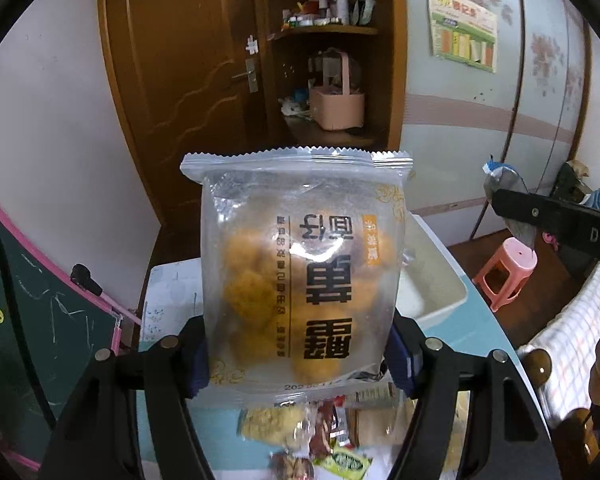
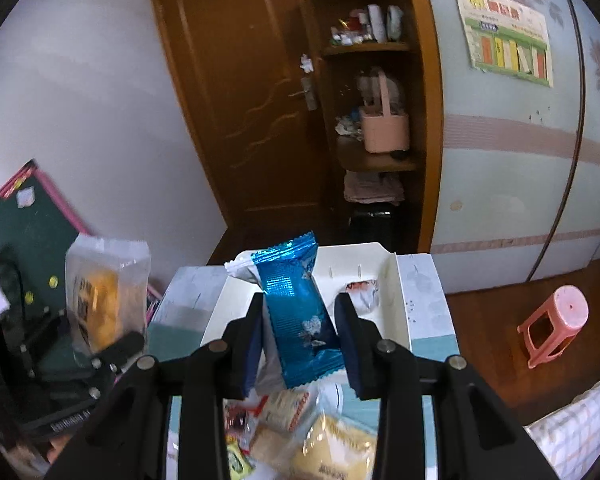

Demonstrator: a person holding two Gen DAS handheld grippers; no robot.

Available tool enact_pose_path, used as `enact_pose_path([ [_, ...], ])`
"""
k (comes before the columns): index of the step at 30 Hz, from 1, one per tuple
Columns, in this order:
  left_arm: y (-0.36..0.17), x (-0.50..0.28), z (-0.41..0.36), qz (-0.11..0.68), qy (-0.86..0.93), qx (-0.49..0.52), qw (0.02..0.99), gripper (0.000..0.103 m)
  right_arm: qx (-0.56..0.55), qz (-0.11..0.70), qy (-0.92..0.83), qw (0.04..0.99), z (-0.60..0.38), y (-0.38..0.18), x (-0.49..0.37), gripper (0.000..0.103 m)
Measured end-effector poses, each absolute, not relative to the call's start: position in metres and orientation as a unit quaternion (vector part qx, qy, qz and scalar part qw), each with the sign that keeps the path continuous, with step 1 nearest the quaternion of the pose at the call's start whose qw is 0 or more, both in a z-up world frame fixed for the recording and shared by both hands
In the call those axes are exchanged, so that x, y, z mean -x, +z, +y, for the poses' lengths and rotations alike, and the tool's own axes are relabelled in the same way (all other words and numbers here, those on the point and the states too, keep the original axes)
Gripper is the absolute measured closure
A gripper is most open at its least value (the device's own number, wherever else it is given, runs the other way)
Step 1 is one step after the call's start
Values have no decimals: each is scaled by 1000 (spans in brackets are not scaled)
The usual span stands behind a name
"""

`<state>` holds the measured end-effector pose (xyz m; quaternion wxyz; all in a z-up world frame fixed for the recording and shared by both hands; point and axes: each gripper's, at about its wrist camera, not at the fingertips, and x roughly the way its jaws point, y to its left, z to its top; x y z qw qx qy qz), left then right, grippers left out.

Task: Organize snacks
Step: 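Lift both snacks into the white bin and open both grippers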

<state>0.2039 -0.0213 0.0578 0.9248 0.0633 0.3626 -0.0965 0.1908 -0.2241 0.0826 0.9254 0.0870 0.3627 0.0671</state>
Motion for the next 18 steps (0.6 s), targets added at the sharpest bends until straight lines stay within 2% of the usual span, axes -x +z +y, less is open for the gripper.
enact_pose_path([
  [8, 21, -264, -39, 388, -79, -64, 916, 33, -90, 401, 26, 911, -220, 50, -253, 68],
  [18, -32, -299, -50, 423, -65, -79, 900, 32, -96, 441, 5, 892, -219, 1, -292, 68],
])
